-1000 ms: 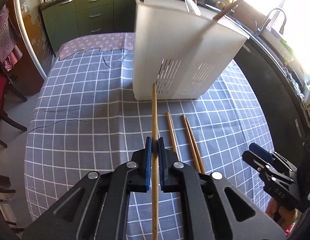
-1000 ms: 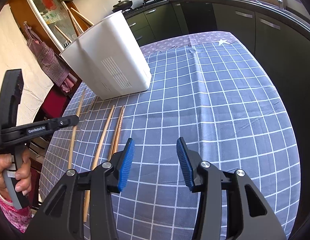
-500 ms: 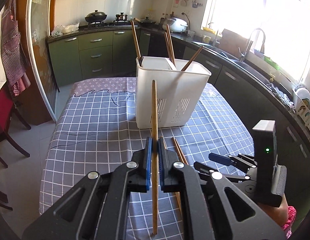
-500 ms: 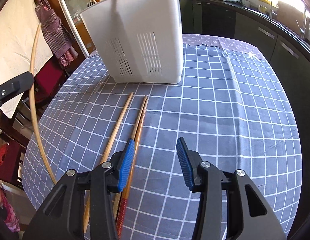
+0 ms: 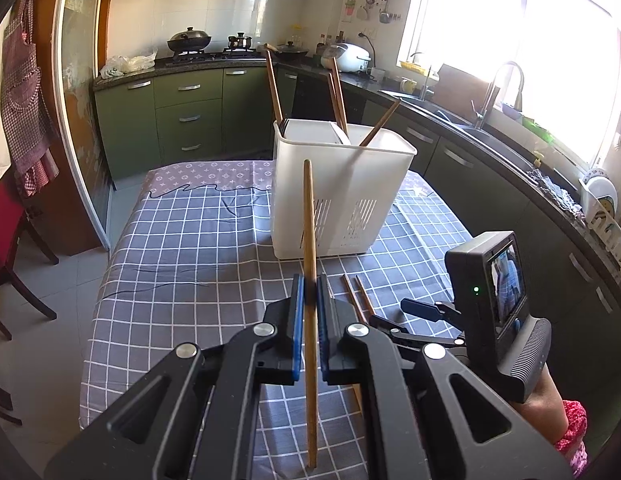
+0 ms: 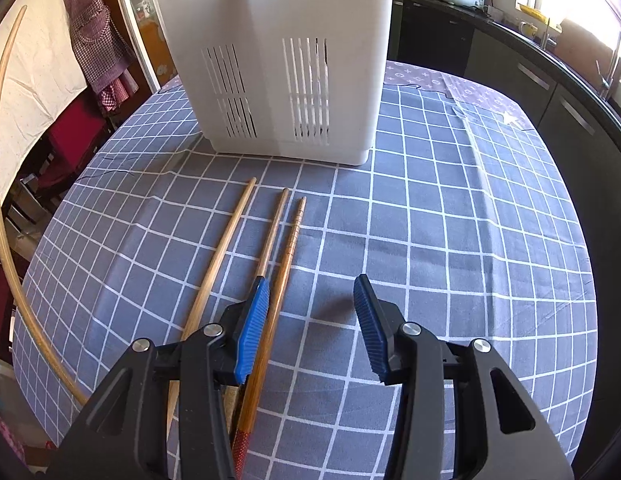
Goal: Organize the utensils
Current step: 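Hold the chopstick in the left gripper while the right gripper grasps another chopstick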
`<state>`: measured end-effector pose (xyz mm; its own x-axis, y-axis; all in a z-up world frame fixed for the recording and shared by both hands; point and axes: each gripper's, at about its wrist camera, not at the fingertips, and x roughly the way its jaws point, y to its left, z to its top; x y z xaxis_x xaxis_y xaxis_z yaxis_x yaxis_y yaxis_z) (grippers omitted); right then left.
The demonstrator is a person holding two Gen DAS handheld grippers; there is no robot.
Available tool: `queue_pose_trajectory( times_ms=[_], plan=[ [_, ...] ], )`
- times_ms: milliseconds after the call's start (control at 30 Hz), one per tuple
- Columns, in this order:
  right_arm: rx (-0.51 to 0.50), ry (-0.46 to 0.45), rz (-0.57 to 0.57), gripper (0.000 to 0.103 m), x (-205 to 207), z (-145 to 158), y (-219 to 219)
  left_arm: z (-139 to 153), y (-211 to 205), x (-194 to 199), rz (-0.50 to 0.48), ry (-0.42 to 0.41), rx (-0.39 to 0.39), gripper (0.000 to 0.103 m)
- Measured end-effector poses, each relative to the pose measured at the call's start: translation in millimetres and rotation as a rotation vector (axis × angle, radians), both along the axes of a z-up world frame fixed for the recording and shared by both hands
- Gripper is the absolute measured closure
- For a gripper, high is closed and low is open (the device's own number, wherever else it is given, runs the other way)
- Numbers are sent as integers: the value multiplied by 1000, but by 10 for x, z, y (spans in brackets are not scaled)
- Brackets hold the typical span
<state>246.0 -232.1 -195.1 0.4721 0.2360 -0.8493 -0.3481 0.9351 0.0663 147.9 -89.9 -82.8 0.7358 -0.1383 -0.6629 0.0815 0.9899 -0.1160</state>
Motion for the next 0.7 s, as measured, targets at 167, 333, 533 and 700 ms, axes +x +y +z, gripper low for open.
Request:
queue_pose_trajectory(
  times_ms=[167, 333, 533, 700],
  plan=[
    [-16, 2, 24, 59, -2, -13, 78, 2, 20, -21, -1, 1, -3, 97],
    [-21, -1, 29, 61, 84, -11, 176, 7, 35, -29, 0, -1, -4, 97],
    [-4, 6, 1, 94, 144, 3, 129, 14, 47, -33, 1, 2, 1, 96],
    [27, 14, 9, 96, 131, 22, 92, 5, 27, -42, -2, 8, 3, 96]
  ],
)
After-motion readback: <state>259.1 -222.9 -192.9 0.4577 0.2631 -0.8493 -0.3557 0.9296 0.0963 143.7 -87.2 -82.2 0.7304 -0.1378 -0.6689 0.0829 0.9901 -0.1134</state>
